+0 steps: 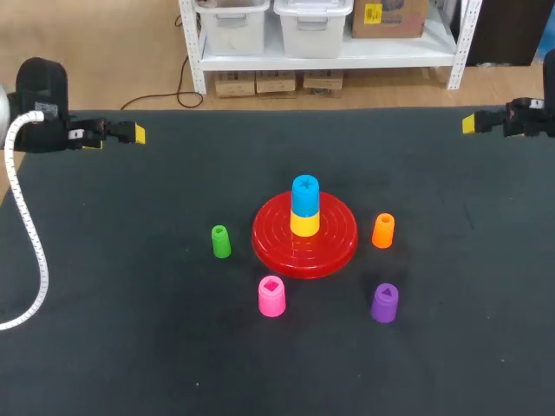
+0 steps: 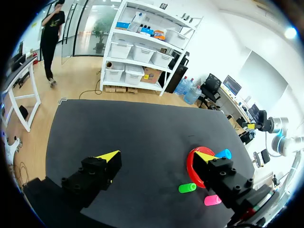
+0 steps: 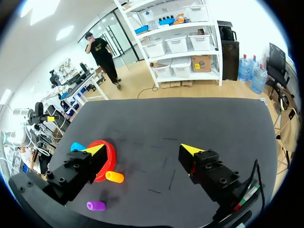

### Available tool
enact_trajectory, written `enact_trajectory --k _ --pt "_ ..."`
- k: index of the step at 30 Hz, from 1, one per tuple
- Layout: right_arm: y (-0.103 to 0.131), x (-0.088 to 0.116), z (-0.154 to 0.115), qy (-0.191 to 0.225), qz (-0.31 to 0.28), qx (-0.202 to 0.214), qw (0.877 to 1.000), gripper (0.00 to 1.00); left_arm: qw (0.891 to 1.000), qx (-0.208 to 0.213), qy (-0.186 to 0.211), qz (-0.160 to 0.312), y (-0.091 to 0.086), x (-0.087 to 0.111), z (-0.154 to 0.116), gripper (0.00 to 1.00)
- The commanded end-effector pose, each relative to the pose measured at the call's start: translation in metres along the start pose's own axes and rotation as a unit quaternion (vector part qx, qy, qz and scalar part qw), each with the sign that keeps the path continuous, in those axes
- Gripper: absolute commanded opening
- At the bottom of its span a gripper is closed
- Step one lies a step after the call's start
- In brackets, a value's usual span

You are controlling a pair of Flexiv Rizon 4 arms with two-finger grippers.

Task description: Pick up and stack the cylinders on the red base in this order: pink,purple,orange,green

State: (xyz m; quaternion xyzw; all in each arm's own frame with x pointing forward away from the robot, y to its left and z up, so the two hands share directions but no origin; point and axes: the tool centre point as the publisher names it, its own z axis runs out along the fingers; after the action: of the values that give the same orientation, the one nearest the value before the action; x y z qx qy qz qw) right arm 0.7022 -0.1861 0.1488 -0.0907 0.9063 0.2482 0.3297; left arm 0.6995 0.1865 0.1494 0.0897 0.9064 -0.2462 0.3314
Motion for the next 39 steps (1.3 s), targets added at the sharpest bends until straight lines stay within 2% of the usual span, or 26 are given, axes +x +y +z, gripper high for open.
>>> enact_trajectory --k 1,10,12,15,17,19,21,22,25,28,29,31,39 --pt "0.001 0.0 -0.001 0.0 0.0 0.002 1.0 1.0 1.0 -0.004 0.002 -0.001 -0.002 -0.001 0.0 1.0" --pt "0.001 0.0 -0.001 0.0 0.0 0.002 1.0 1.0 1.0 -0.004 0.002 -0.001 -0.002 -0.001 0.0 1.0" --pt "0.001 0.0 -0.001 0.0 0.0 0.002 1.0 1.0 1.0 0.016 -0.002 0.013 -0.003 -0.002 -0.002 1.0" --pt "0.001 0.0 -0.001 0.0 0.0 0.002 1.0 1.0 0.995 0.066 0.0 0.073 -0.006 -0.001 -0.008 1.0" --pt "0.001 0.0 -0.001 0.0 0.0 0.002 1.0 1.0 0.987 0.105 0.001 0.119 -0.006 0.0 -0.014 1.0" --pt "0.001 0.0 -0.001 0.0 0.0 0.002 1.0 1.0 0.974 0.144 0.02 0.173 -0.006 0.004 -0.02 1.0" --pt "0.001 0.0 -0.001 0.0 0.0 0.002 1.0 1.0 0.961 0.165 0.039 0.216 -0.003 0.01 -0.025 1.0" --pt "0.001 0.0 -0.001 0.0 0.0 0.002 1.0 1.0 0.952 0.188 0.056 0.235 -0.003 0.013 -0.027 1.0" --pt "0.001 0.0 -0.001 0.0 0.0 0.002 1.0 1.0 0.929 0.248 0.07 0.266 -0.002 0.019 -0.037 1.0" --pt "0.001 0.0 -0.001 0.0 0.0 0.002 1.0 1.0 0.911 0.292 0.064 0.283 -0.005 0.022 -0.043 1.0" --pt "0.001 0.0 -0.001 0.0 0.0 0.002 1.0 1.0 0.908 0.29 0.064 0.295 -0.008 0.023 -0.043 1.0" --pt "0.001 0.0 -0.001 0.0 0.0 0.002 1.0 1.0 0.91 0.284 0.067 0.294 -0.014 0.023 -0.041 1.0" --pt "0.001 0.0 -0.001 0.0 0.0 0.002 1.0 1.0 0.91 0.284 0.067 0.294 -0.014 0.023 -0.041 1.0"
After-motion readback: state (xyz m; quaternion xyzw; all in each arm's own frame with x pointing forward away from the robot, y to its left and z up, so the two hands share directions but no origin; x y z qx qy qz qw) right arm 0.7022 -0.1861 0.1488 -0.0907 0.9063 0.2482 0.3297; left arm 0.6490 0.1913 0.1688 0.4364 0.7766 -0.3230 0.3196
